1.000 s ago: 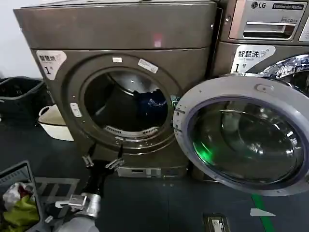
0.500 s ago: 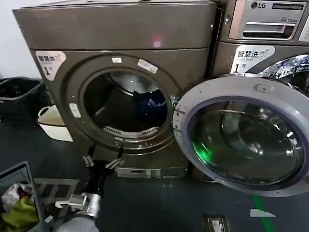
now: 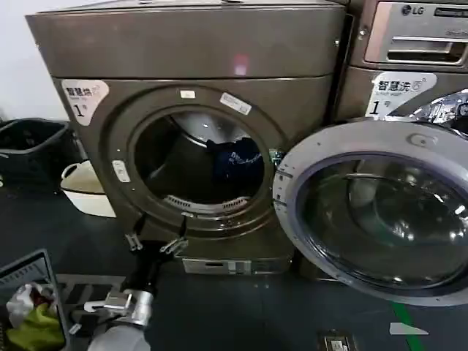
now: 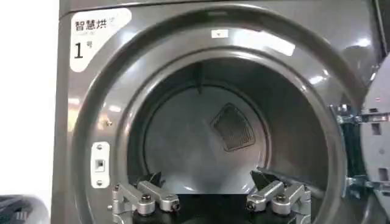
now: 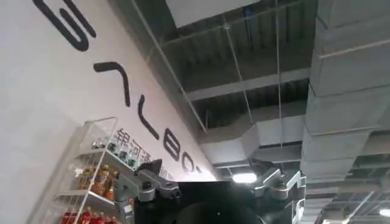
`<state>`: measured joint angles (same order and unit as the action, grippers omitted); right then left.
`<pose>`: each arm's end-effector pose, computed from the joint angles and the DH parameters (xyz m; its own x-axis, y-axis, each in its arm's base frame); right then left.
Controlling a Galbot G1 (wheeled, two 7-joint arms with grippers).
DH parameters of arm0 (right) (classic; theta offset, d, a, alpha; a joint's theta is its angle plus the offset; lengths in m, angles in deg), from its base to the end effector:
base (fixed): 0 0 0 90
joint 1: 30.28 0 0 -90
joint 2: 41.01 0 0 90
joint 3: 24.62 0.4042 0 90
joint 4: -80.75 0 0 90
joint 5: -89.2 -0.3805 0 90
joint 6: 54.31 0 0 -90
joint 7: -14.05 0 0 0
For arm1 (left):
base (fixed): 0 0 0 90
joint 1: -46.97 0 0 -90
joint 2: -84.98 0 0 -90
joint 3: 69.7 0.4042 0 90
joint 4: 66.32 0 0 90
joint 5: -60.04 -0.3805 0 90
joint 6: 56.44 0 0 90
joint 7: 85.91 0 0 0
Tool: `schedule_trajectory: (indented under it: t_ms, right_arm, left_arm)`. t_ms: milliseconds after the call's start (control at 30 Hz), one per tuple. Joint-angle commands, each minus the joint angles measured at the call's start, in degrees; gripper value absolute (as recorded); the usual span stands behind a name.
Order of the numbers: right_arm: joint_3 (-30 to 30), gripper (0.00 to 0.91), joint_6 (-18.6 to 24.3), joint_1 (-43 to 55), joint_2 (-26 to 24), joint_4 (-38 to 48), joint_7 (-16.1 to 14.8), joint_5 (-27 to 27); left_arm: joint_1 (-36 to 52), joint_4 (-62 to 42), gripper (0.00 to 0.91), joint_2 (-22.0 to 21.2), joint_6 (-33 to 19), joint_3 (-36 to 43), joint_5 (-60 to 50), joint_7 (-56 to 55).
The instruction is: Grasp the clothes from the dryer.
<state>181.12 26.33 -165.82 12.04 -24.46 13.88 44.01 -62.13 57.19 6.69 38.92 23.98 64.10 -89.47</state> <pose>-0.1434 -0.4473 0.0827 -0.2625 0.6571 -0.7066 0.9504 0.3029 -0.0714 0.2356 0.0195 -0.2871 -0.9850 0.0962 -0.1429 0.0834 0.9921 0.0934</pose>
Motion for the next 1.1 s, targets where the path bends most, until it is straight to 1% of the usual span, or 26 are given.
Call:
schedule_trajectory:
  t_ms: [33,1100]
  right_arm:
    - [0.0,0.907,0.1,0.0,0.0,0.0,0.0,0.0]
    - [0.7,0.907,0.2,-0.6,0.4,-0.2,-0.4,-0.3]
  left_arm:
    - [0.1,0.0,0.907,0.0,0.0,0.0,0.0,0.0]
    - [-0.4,0.5,0.907,0.4,0.0,0.3,0.2,0.0]
